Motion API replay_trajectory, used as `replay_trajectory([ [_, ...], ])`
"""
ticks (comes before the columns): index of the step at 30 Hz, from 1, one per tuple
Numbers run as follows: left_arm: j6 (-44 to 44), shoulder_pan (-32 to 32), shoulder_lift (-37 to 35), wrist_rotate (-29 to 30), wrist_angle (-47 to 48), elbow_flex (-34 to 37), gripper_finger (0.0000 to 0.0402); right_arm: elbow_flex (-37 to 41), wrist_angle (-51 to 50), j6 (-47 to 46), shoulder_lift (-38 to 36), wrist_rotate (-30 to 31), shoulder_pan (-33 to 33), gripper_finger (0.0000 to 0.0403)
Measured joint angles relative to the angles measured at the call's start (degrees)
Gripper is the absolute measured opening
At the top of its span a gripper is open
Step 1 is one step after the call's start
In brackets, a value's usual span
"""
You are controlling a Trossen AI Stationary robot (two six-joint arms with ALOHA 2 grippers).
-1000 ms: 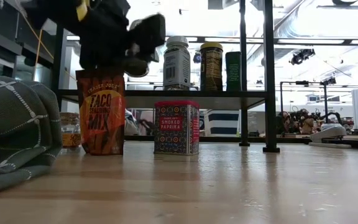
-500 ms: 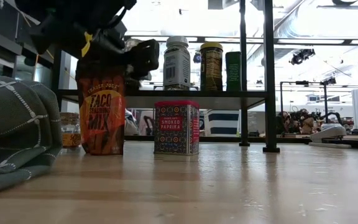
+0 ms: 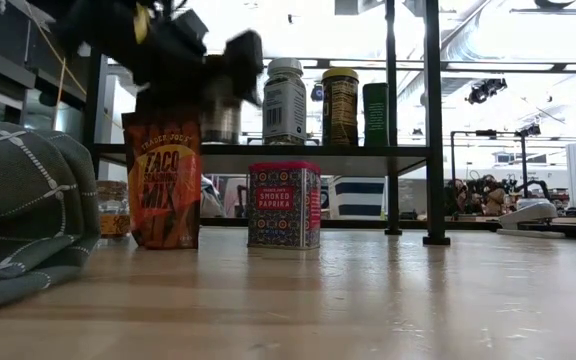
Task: Shelf spices
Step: Put the gold seasoning bottle on the shelf, then put the red seasoning can on the shelf
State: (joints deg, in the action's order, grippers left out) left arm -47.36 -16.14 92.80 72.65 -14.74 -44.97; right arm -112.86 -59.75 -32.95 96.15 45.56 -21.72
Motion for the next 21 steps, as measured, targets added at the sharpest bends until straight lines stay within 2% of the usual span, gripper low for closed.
replay_trajectory([
  [6,9.5,-1.2,-9.0,-0.4,-0.3,0.0,0.0368,0.1,1.1,-0.5,-1.6,-0.8,0.6,0.0373],
  [13,22.0,0.4,-17.2,-1.4,-0.2,0.0,0.0369,0.2,0.8,1.2,-2.1,-1.6,1.0,0.0373],
  [15,26.0,0.0,-19.8,-6.0,-0.2,0.0,0.037,0.3,0.7,2.9,-2.1,-2.4,1.0,0.0373],
  [17,28.2,-1.4,-22.9,-13.8,-0.1,0.0,0.037,0.4,0.2,4.3,-2.1,-3.9,0.9,0.0373],
  [19,26.7,-3.5,-26.4,-20.9,0.9,-0.2,0.037,0.3,-0.5,4.3,-2.2,-5.7,0.9,0.0373],
  [21,21.8,-6.2,-29.5,-24.9,7.3,-1.9,0.037,0.2,-2.4,2.6,-2.4,-7.9,0.0,0.0373],
])
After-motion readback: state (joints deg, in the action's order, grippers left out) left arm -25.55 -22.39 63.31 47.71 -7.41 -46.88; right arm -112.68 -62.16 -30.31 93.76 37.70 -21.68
